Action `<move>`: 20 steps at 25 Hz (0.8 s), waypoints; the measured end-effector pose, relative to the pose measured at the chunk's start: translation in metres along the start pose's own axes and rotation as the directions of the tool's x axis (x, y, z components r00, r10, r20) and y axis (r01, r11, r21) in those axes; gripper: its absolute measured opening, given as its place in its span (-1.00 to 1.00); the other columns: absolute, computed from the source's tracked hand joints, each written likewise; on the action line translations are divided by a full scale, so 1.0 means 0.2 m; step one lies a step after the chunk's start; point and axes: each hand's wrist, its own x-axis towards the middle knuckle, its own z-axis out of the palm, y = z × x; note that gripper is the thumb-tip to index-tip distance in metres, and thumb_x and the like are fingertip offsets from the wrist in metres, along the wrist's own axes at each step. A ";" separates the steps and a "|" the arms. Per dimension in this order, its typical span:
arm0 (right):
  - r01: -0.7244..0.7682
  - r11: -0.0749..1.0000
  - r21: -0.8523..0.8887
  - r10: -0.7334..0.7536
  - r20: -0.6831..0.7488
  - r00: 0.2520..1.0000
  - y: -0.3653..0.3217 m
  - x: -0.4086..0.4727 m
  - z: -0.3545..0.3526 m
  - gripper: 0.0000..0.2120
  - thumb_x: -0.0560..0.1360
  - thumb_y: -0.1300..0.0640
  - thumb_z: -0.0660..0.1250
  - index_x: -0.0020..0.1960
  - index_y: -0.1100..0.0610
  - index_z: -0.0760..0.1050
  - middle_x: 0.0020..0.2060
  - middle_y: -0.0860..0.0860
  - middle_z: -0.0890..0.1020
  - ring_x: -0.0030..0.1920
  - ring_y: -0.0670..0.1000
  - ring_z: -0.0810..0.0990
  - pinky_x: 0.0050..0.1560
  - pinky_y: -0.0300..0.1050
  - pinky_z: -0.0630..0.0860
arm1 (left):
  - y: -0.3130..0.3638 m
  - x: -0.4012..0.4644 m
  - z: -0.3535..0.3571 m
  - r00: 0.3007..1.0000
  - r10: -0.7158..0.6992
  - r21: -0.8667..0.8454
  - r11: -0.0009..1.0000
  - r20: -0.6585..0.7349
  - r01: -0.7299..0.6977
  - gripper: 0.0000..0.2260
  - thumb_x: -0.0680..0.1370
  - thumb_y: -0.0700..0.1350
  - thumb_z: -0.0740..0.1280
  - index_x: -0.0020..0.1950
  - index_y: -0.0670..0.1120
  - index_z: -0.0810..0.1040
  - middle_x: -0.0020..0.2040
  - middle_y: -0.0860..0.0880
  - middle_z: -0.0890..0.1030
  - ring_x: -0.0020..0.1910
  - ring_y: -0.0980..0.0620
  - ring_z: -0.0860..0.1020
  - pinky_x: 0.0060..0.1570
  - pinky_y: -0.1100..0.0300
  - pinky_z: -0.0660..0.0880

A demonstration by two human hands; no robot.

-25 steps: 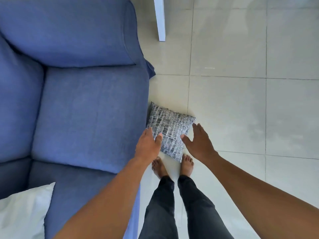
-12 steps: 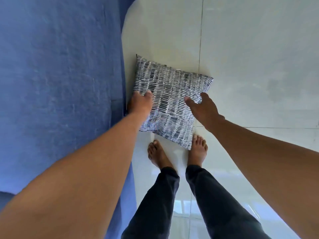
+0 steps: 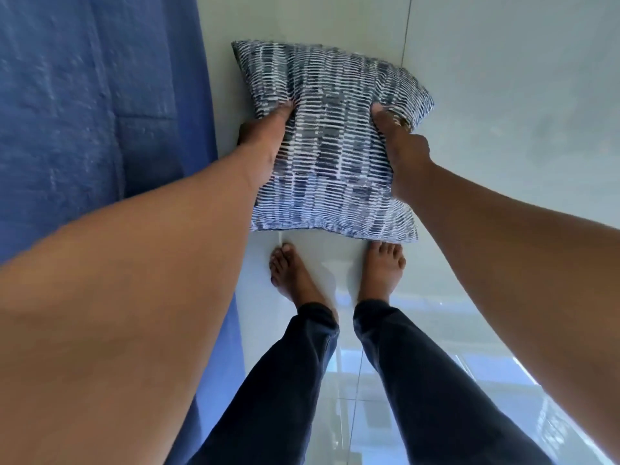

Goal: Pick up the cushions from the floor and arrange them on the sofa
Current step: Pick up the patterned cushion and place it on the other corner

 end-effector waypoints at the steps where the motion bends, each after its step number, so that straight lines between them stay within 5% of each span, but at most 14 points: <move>1: 0.031 0.999 0.026 -0.031 -0.005 1.000 -0.05 -0.07 -0.02 -0.50 0.37 -0.10 0.68 0.11 0.18 0.60 0.00 0.09 0.78 -0.06 0.15 0.82 0.04 0.15 0.76 | 0.01 -0.07 -0.02 1.000 0.020 -0.021 1.000 0.015 -0.020 -0.51 0.54 0.20 0.47 0.34 -0.09 0.59 0.12 -0.04 0.67 -0.12 -0.01 0.62 -0.17 0.20 0.57; 6: 0.140 0.990 -0.009 -0.140 -0.015 0.990 -0.35 -0.54 -0.18 -0.60 0.37 -0.07 0.69 0.04 0.13 0.67 -0.03 0.06 0.81 -0.05 0.10 0.83 0.07 0.11 0.76 | 0.10 -0.54 -0.16 0.990 0.073 -0.159 0.986 0.119 -0.054 -0.70 0.56 0.14 0.48 0.12 -0.06 0.65 -0.02 -0.07 0.74 -0.11 -0.04 0.72 -0.14 0.17 0.66; 10: 0.242 0.969 -0.045 -0.243 -0.037 0.969 -0.65 -1.02 -0.34 -0.44 0.34 -0.15 0.69 0.19 0.15 0.68 0.03 0.06 0.80 -0.01 0.10 0.81 0.11 0.11 0.75 | 0.26 -1.04 -0.29 0.973 0.115 -0.223 0.972 0.200 -0.069 -0.58 0.52 0.17 0.51 0.22 -0.09 0.68 0.06 -0.11 0.78 -0.01 -0.14 0.76 0.13 -0.13 0.68; 20: 0.414 0.910 -0.022 -0.412 0.059 0.909 -1.06 -2.21 -0.49 -0.51 0.39 -0.16 0.65 0.20 0.07 0.68 0.02 0.03 0.79 -0.03 0.05 0.80 0.16 0.10 0.73 | 0.51 -2.22 -0.88 0.931 0.340 -0.366 0.890 0.136 -0.271 -0.63 0.51 0.13 0.54 0.25 0.02 0.67 0.13 -0.04 0.77 0.09 -0.11 0.74 0.21 -0.14 0.65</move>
